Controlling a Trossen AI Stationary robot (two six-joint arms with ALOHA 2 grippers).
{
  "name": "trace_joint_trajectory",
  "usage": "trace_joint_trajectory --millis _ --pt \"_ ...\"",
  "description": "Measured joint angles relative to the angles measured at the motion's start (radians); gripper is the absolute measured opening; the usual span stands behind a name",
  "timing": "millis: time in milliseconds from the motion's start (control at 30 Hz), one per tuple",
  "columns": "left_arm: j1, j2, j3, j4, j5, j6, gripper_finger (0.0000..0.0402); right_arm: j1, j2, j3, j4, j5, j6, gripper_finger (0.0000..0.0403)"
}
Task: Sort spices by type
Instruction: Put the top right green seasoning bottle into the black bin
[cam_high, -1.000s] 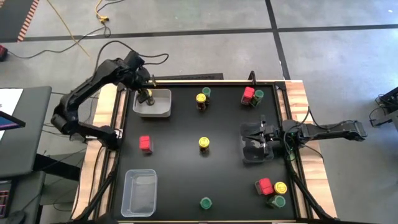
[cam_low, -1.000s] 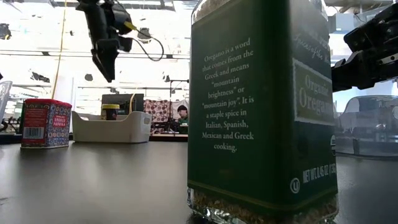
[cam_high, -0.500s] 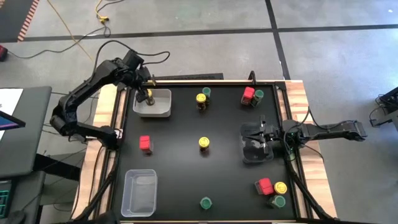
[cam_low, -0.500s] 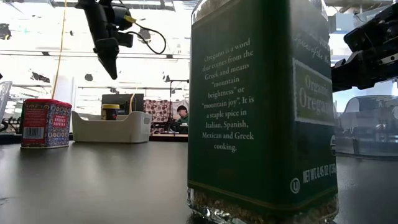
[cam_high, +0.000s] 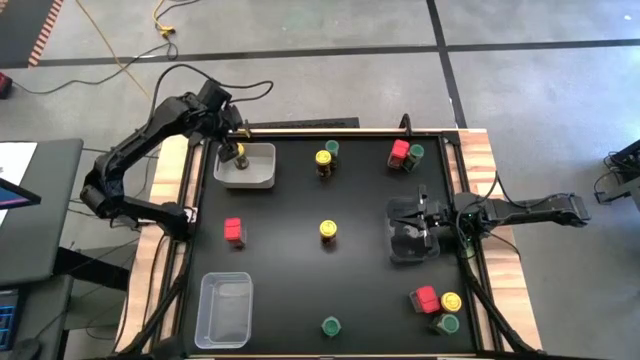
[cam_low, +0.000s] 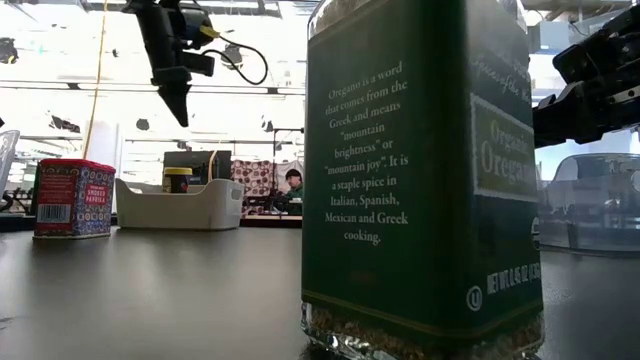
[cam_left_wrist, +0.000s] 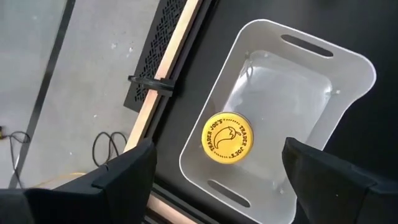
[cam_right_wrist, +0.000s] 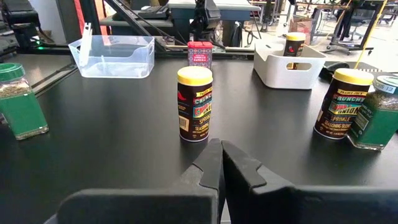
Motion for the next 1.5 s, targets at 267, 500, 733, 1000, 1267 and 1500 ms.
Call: trace_joint_trajectory --millis 267,500,733,1000,1267,1500 --pt "-0.039 -0.024 0.000 0.077 0.018 -0.199 0.0333 0.000 0.000 0.000 0.004 0.000 0.000 0.0036" --pt "-0.159 -0.088 0.000 0.141 0.196 -0.266 0.0333 -0.012 0.000 0.000 0.006 0.007 -0.005 0.0036" --pt "-0.320 -0.127 -0.056 0.163 0.301 -0.336 0.0333 -0.028 0.000 0.000 0.008 0.010 -0.006 0.0036" --pt "-0.497 -0.219 -0.324 0.597 0.302 -0.422 0.0332 -0.025 0.000 0.000 0.052 0.013 0.128 0.0036" --pt "-0.587 -0.332 -0.502 0.745 0.300 -0.511 0.0332 -0.043 0.008 0.060 0.131 0.209 0.226 0.0036" --pt "-0.588 -0.532 -0.687 0.840 0.297 -0.561 0.0332 -0.079 0.117 0.209 0.105 0.409 0.185 0.0036"
